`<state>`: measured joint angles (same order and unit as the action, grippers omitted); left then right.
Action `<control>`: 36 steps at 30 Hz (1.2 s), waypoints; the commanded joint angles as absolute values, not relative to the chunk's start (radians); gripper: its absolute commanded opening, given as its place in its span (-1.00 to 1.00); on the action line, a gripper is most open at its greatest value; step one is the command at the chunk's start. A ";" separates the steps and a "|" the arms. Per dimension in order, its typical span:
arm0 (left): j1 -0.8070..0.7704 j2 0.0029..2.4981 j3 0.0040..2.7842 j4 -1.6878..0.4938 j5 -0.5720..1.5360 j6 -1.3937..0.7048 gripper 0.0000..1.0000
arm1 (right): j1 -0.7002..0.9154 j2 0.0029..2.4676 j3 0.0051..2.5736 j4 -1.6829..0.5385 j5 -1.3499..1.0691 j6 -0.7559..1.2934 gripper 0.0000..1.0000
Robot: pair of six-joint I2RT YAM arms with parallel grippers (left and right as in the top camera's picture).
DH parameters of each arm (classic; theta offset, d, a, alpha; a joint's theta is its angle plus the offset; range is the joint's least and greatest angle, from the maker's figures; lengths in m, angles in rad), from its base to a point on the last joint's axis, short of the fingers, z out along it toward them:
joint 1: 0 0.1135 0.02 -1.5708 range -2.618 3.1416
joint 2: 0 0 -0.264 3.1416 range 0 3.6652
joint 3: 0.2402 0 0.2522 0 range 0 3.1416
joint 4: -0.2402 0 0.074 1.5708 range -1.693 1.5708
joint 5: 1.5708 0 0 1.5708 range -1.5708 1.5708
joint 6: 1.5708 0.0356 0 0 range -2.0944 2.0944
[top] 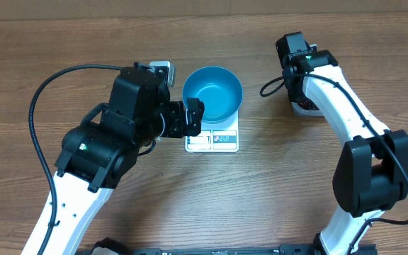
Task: Scoop item into bowl and weigh 150g on scale
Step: 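Push the blue scoop down into the beans with the right gripper, then drag the scoop through the beans toward the tub's right side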
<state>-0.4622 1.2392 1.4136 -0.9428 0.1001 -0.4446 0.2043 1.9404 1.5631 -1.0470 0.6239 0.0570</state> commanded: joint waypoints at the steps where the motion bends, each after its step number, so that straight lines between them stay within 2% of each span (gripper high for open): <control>1: -0.458 1.230 1.429 -0.939 0.094 -0.430 0.99 | 0.201 1.951 1.557 -1.050 0.580 0.082 -0.92; 27: -0.458 1.230 1.429 -0.939 0.094 -0.430 0.99 | 0.198 1.873 1.568 -0.999 0.424 0.173 -0.93; 36: -0.458 1.230 1.429 -0.939 0.094 -0.430 0.99 | 0.124 1.853 1.568 -0.995 0.295 0.187 -0.92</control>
<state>-0.4622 1.2392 1.4136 -0.9428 0.1001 -0.4446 0.1555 1.8977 1.5631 -1.0050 0.3901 0.1650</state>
